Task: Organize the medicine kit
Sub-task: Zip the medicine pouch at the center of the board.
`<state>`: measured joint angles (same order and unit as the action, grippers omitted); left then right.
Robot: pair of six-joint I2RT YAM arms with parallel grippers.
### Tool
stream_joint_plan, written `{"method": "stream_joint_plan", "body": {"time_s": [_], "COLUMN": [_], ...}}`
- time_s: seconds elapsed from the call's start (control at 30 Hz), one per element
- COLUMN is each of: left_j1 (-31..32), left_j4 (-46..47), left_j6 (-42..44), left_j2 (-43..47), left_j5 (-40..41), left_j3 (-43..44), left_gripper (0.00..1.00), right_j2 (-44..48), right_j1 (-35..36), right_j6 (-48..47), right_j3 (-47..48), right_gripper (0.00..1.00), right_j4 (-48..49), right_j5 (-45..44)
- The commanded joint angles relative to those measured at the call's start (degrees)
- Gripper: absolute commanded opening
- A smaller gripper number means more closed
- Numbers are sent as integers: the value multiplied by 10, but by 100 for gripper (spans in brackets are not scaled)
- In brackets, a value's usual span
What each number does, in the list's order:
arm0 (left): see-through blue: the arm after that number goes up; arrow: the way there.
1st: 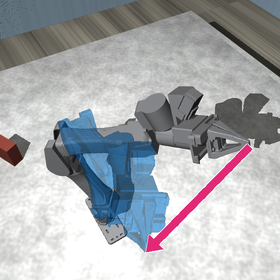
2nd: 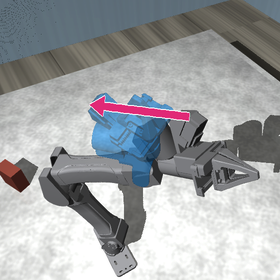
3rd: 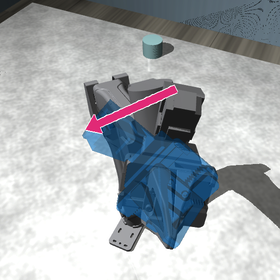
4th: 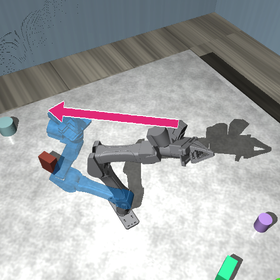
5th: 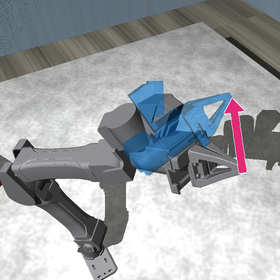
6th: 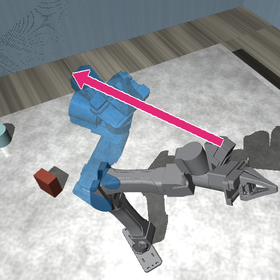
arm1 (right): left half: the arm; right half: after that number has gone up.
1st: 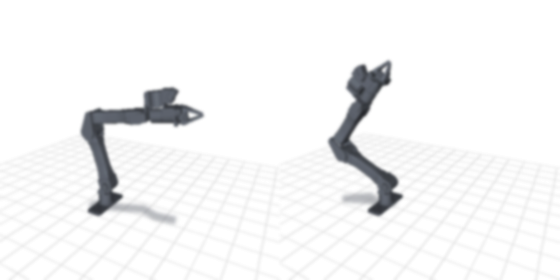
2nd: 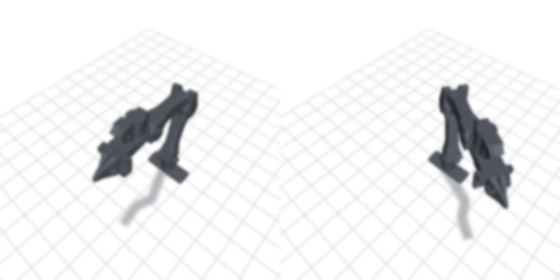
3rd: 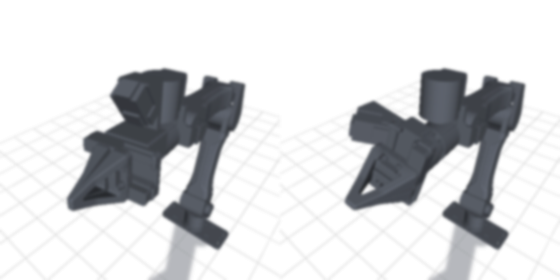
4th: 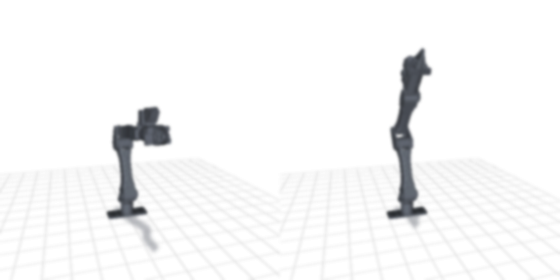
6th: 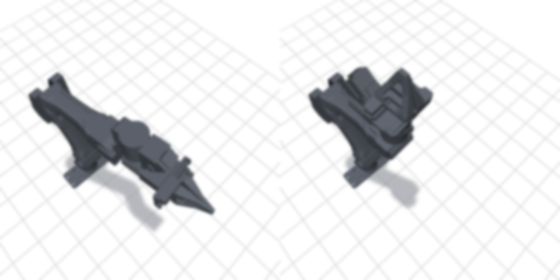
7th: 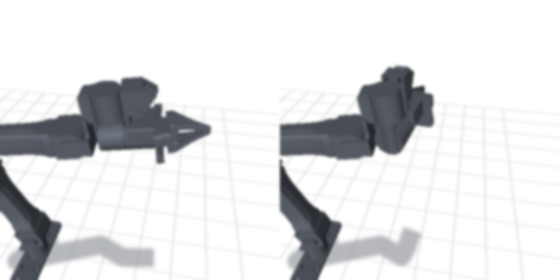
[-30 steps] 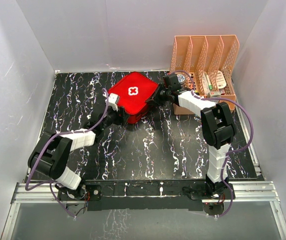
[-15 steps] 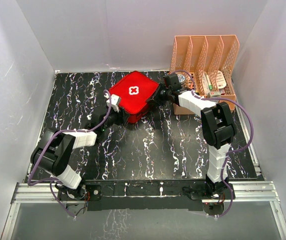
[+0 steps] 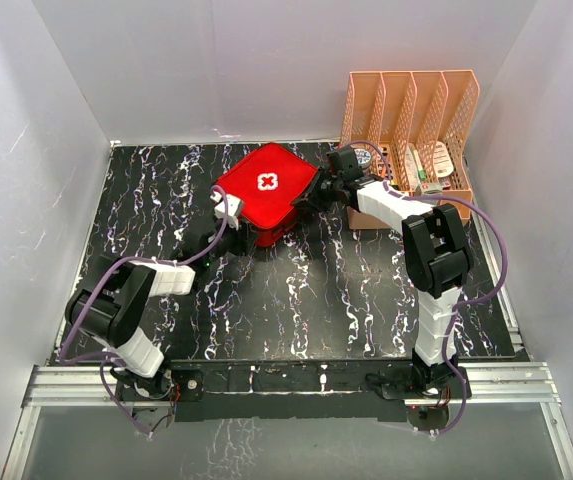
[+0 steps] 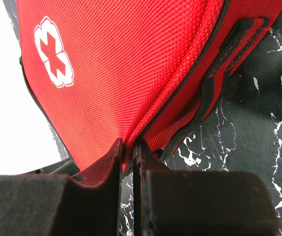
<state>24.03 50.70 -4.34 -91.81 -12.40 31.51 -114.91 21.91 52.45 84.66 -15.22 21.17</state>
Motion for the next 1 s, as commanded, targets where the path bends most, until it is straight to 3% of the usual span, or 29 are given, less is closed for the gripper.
{"method": "stream_joint_plan", "body": {"time_s": [0.0,0.27,0.5,0.97], "left_j1": [2,2,2,-47], "left_j4": [35,61,65,8], "left_j6": [13,16,17,20], "left_j2": [-18,-46,-53,5], "left_j5": [9,31,55,4], "left_j3": [29,44,63,64], "left_gripper": [44,39,0,0], "right_j2": [-11,-20,-25,-30], "right_j1": [14,14,14,12], "right_j6": [-20,-22,-23,-24], "right_j3": [22,32,36,38], "right_gripper": [0,0,0,0], "right_j4": [-8,-14,-15,-13], "right_j5": [30,31,34,37]}}
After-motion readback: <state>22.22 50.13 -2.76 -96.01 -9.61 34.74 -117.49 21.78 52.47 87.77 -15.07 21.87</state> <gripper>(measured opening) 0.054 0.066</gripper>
